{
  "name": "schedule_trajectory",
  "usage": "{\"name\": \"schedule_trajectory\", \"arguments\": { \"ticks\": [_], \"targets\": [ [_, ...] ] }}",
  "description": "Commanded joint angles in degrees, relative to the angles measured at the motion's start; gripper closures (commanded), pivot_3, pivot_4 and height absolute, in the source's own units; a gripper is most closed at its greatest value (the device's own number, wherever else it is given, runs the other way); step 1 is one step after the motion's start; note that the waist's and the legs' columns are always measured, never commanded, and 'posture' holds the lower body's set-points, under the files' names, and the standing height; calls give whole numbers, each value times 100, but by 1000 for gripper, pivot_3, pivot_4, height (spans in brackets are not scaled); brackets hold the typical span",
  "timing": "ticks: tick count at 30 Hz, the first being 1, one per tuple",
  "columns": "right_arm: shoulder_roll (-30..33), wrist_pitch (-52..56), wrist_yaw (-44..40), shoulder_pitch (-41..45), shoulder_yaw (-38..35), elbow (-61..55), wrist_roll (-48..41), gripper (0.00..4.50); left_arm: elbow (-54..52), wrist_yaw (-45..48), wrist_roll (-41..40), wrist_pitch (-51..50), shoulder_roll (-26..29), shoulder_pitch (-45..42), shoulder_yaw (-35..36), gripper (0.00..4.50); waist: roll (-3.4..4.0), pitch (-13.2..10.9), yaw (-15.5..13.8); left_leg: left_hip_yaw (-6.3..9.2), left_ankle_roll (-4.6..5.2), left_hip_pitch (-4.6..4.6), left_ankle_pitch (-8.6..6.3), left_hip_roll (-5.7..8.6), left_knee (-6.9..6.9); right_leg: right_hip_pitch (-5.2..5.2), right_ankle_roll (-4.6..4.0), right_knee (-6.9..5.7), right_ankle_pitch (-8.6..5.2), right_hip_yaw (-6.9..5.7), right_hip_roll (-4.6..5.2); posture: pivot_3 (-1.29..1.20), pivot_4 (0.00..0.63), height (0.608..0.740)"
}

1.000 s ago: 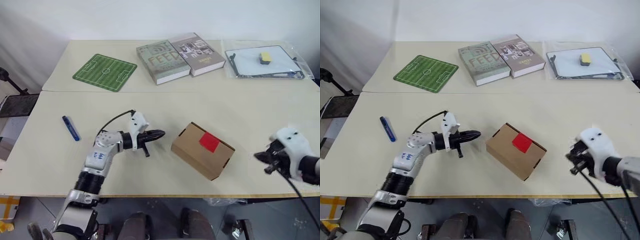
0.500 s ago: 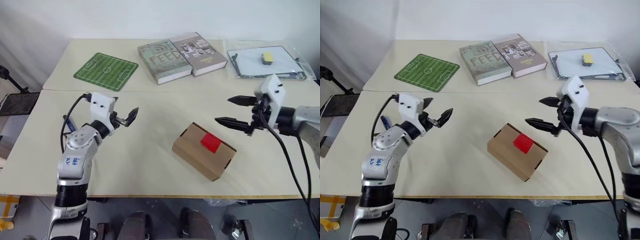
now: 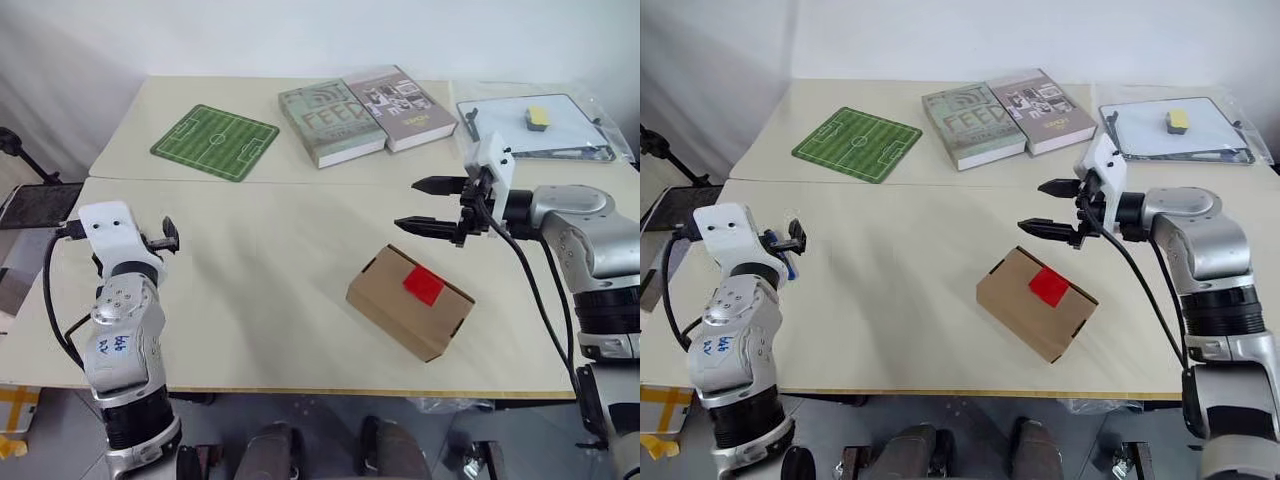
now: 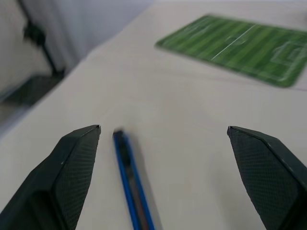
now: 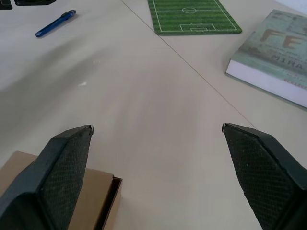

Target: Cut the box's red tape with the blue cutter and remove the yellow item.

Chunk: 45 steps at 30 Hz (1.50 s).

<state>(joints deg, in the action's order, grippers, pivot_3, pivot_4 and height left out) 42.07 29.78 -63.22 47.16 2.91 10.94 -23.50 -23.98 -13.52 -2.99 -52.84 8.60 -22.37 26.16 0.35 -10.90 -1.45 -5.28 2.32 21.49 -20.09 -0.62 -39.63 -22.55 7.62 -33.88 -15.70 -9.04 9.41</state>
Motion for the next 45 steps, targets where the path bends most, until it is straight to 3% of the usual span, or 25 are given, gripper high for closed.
{"name": "schedule_trajectory", "arguments": {
  "ticks": [1, 13, 18, 22, 25, 29, 32, 35, 37, 41, 45],
  "targets": [
    [-64, -152, -89, 177, -62, 31, 52, 0, 98, -167, 16, -243, -51, -130, 160, 11, 0, 0, 7, 0, 0, -1, 0, -1, 0, 0, 0, -2, 0, -1, -1, 0, 150, 740],
    [-32, -77, -3, -35, -214, -212, 59, 0, 5, -452, 15, -986, -396, 109, 646, 11, -1, 0, 2, -1, -3, 0, -2, 0, -2, -2, 0, -1, 0, 2, 0, 0, 150, 740],
    [-35, -47, 52, -83, -223, -283, 49, 0, 234, -281, -160, -1207, -387, 89, 796, 1111, -1, 0, 11, -4, -4, -4, -2, -1, -1, -2, 0, -3, 0, 5, 0, 0, 150, 740],
    [-50, -39, 89, -94, -240, -309, 71, 0, 309, -184, -145, -1344, -275, 131, 726, 1111, 1, 2, 17, -8, -6, -9, -3, -1, -1, -2, -1, -7, 0, 8, 0, 0, 150, 740],
    [-69, -35, 101, -92, -218, -321, 84, 0, 560, 29, -224, -1264, -137, 109, 725, 1659, 2, 2, 16, -12, -6, -11, -3, -1, -2, -2, -1, -8, 0, 12, 0, 0, 150, 740],
    [-87, -25, 122, -53, -201, -300, 94, 0, 877, 204, -257, -1063, 118, 51, 716, 1659, 9, 6, 17, -15, -8, -20, -2, -1, -1, -1, -3, -17, -1, 16, 0, 0, 150, 740],
    [-79, -21, 110, -36, -192, -286, 106, 0, 1140, 260, -283, -939, 273, -33, 768, 2214, 10, 6, 18, -17, -21, -23, 6, -4, -2, -1, -10, -21, 1, 19, 0, 0, 150, 740],
    [-79, 4, 109, -32, -200, -298, 120, 0, 1299, 266, -319, -856, 326, -71, 786, 3074, 10, 7, 22, -18, -27, -26, 11, -6, -2, -1, -17, -23, 6, 19, 0, 0, 150, 740],
    [-78, 24, 111, -38, -211, -319, 127, 0, 1360, 262, -329, -811, 347, -73, 786, 3074, 11, 7, 23, -19, -27, -28, 11, -7, -2, -1, -18, -25, 6, 20, 0, 0, 150, 740],
    [-72, 39, 113, -21, -213, -308, 144, 0, 1477, 272, -358, -754, 383, -104, 790, 3940, 12, 8, 23, -19, -28, -28, 11, -7, -2, -2, -18, -28, 6, 20, 0, 0, 150, 740],
    [-59, 51, 114, -4, -218, -302, 158, 0, 1495, 282, -357, -757, 456, -114, 761, 3940, 14, 9, 22, -20, -28, -30, 12, -7, -2, -2, -18, -29, 6, 21, 0, 0, 150, 740]
  ]
}}
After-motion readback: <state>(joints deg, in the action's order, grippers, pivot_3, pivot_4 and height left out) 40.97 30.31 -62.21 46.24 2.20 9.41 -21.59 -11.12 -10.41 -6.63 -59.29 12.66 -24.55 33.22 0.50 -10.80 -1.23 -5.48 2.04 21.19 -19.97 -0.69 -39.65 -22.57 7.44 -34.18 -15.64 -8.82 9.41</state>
